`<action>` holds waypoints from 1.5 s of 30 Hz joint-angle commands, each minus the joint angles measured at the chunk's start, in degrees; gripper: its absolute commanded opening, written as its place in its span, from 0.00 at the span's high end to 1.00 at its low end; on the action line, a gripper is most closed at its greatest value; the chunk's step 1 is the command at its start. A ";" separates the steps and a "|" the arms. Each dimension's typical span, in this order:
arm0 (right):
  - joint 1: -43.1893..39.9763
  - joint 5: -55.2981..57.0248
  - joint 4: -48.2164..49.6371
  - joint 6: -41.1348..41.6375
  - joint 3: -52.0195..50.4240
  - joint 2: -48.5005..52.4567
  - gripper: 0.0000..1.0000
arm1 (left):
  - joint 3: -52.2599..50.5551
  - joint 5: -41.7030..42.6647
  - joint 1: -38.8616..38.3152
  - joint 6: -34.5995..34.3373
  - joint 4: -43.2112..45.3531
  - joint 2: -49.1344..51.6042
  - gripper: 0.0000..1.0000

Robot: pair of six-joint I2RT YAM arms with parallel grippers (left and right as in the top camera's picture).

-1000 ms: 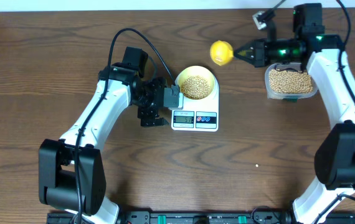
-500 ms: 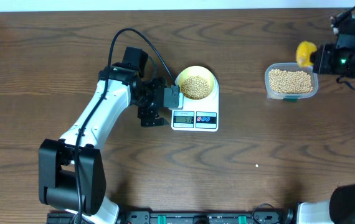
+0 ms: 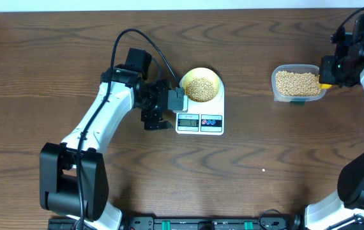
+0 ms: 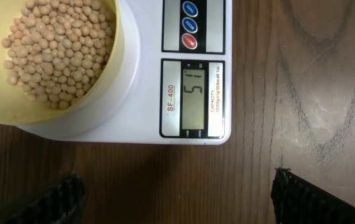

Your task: Scoop item into bowl and weigh 50g on scale

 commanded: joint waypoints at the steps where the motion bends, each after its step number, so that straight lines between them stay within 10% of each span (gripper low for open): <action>1: 1.84 5.49 -0.04 -3.63 -0.04 0.17 0.99 | -0.48 0.90 -0.09 0.42 -0.31 0.28 0.03; 17: 8.15 23.39 2.43 -4.83 0.04 0.15 0.99 | -0.48 0.90 -0.09 0.42 -0.31 0.28 0.02; 30: 19.19 -42.03 16.85 -10.01 0.72 0.15 0.99 | -0.48 0.90 -0.09 0.42 -0.31 0.28 0.02; 45: 35.82 -17.73 15.30 -22.88 -0.63 0.35 0.99 | -0.48 0.90 -0.09 0.42 -0.31 0.28 0.02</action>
